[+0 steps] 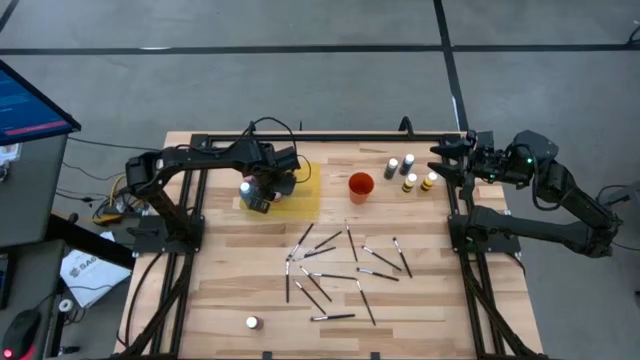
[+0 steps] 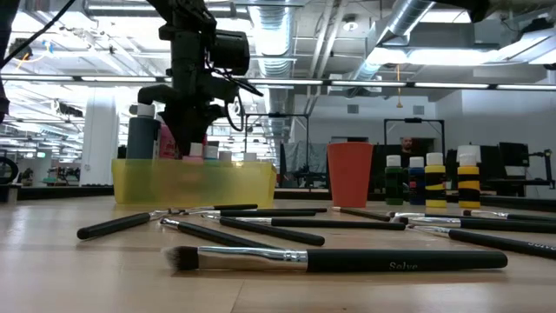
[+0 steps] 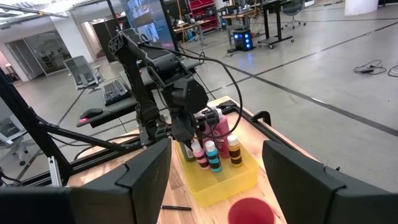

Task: Pick & Place Paint Supplies
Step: Put the pink paint bottle into the yellow bin, then put the red paint bottle into the yellow bin

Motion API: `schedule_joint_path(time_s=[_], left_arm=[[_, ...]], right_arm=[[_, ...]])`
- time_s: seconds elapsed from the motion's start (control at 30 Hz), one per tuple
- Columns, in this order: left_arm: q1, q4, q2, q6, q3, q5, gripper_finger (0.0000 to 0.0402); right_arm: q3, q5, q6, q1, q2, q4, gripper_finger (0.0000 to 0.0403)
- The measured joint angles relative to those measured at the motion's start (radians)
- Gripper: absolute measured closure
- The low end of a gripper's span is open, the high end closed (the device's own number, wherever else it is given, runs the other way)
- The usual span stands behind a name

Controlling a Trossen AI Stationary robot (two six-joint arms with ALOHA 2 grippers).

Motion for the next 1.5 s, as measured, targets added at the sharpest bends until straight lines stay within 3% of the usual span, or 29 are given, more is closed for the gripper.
schedule_joint_path(time_s=[0.53,0.93,1.13,1.27,1.37,1.5], left_arm=[[0.0,0.002,-0.008,-0.012,0.0,-0.05,0.0219],[-0.025,0.007,-0.211,-0.099,0.0,-0.069,0.0154],[-0.146,0.01,-0.379,-0.19,0.014,0.092,0.0146],[-0.268,0.01,-0.463,-0.357,0.014,0.219,0.0146],[-0.39,0.01,-0.5,-0.512,0.014,0.228,0.0142],[-0.583,0.009,-0.502,-0.675,0.014,0.145,0.0135]], right_arm=[[0.0,0.0,0.0,0.0,0.0,-0.001,0.0155],[0.0,0.0,0.0,0.0,0.0,0.002,0.0155],[0.0,0.0,0.002,0.0,0.0,0.002,0.0155],[0.0,0.001,0.011,0.0,0.0,0.002,0.0155],[0.0,0.001,0.021,0.0,0.0,0.002,0.0155],[0.0,0.002,0.03,0.0,0.0,0.002,0.0155]])
